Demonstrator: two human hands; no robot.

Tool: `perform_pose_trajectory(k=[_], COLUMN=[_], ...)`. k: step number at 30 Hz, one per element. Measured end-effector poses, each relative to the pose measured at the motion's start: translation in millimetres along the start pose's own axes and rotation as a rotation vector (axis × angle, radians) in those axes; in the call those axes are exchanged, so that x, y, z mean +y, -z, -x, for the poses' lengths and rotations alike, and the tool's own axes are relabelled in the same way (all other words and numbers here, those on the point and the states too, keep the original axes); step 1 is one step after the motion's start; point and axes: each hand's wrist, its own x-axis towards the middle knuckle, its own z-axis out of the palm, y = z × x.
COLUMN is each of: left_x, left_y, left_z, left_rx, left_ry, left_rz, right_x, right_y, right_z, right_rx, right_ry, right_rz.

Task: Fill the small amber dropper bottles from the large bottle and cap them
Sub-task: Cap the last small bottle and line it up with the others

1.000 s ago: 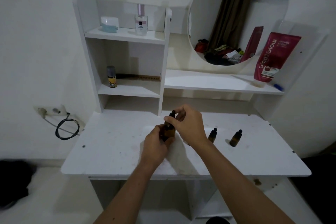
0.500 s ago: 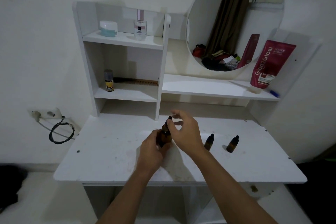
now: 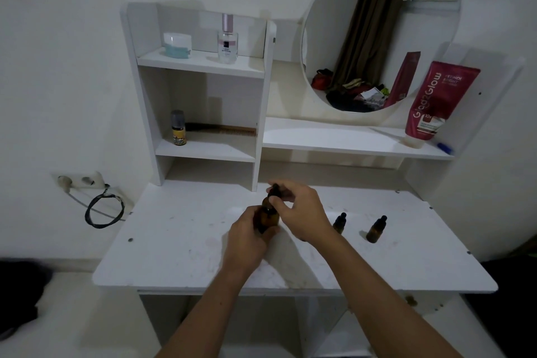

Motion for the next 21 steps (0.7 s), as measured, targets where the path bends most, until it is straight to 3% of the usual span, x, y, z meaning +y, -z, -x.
perform_pose_trajectory(k=[5,10,15,21], left_x=[0.3,2.2,5.1,5.1], left_y=[-0.3,-0.2,1.1,0.7], left_z=[0.3,0.5,2.0,2.6], left_rx=[-0.004,0.005,-0.004,0.000], left_ry=[0.006,0.012,0.021,0.025], left_rz=[-0.004,-0.020,-0.028,-0.027], right_x=[-0.7,0.8,-1.4,-4.0], right_y=[0.4,1.0,-1.3,-2.4], right_z=[-3.9,0.1,-1.7,3.8], right_rx=[0.097,0.026,0.102,0.068], right_ry=[0.002,0.016,-0.040,0.016], right_rz=[0.045,0.022,-0.014,0.028])
